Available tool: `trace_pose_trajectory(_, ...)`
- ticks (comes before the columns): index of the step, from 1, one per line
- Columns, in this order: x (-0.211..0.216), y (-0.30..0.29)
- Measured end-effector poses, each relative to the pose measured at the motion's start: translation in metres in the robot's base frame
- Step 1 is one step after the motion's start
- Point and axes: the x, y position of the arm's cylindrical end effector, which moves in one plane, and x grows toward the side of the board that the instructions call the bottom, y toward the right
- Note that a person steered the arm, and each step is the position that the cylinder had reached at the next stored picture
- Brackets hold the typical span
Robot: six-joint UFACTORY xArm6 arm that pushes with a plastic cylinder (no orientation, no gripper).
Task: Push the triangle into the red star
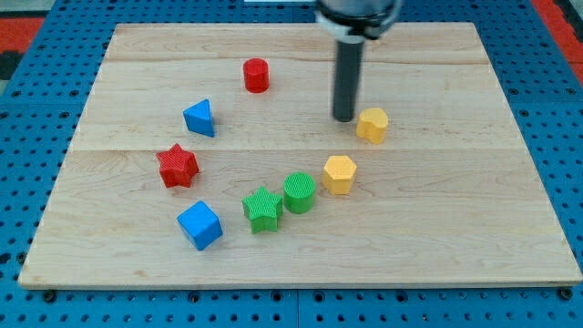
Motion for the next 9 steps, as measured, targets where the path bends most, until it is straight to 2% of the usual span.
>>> trace_pose_trajectory(1, 0.040, 0.036)
trace_pose_trajectory(2, 0.055, 0.031)
trace_pose_trajectory(3, 0.029, -0.005)
trace_pose_trajectory(5, 0.014, -0.168)
trace_pose_trajectory(6, -0.005, -0.225)
trace_pose_trajectory(7, 0.000, -0.290)
trace_pose_trajectory(8, -0.038, -0.294)
trace_pose_trajectory(9, -0.010, -0.359)
